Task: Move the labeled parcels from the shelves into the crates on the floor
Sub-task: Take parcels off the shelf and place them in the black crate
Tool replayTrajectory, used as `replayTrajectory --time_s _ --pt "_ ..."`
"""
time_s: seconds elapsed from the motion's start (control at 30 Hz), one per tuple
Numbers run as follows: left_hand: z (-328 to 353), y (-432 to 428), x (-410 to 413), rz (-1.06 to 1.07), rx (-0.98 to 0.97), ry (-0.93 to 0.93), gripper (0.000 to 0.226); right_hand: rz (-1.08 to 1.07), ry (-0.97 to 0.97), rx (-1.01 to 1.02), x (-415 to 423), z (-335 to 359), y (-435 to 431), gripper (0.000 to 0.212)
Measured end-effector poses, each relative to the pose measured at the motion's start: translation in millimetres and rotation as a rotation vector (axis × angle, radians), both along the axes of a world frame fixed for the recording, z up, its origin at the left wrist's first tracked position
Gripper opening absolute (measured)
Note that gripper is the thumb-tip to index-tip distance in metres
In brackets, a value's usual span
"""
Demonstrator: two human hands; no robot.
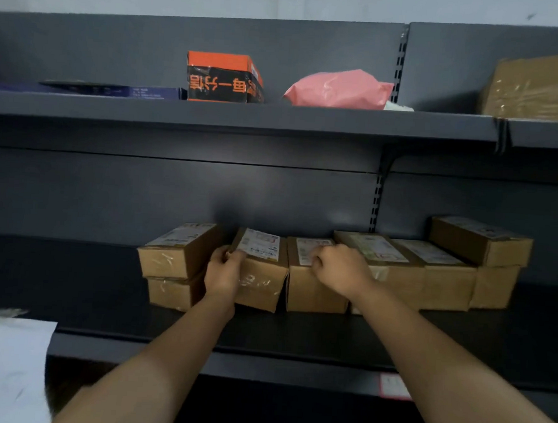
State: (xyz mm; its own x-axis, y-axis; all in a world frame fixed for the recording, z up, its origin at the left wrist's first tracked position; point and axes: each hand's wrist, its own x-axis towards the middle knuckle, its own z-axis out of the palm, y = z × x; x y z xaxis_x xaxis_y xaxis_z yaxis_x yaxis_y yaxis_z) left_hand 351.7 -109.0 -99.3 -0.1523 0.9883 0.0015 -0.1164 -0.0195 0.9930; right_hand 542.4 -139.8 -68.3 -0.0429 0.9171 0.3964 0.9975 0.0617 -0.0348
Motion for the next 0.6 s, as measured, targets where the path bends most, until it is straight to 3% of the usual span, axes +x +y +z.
replayTrajectory --time_s 0.3,0.47,0.6 --pt "-11 -27 -28 -0.107 -0.113 -0.152 0.035 -0.014 0.474 0.143 -21 -12 -49 0.024" --pt "-19 -40 -46 -0.14 -0.069 -0.224 0.03 -0.178 1.025 0.086 -28 -23 -71 0.084" --pt "-23 -48 -55 -0.128 -0.02 -0.212 0.045 -0.156 1.309 0.03 -39 -26 -89 0.069"
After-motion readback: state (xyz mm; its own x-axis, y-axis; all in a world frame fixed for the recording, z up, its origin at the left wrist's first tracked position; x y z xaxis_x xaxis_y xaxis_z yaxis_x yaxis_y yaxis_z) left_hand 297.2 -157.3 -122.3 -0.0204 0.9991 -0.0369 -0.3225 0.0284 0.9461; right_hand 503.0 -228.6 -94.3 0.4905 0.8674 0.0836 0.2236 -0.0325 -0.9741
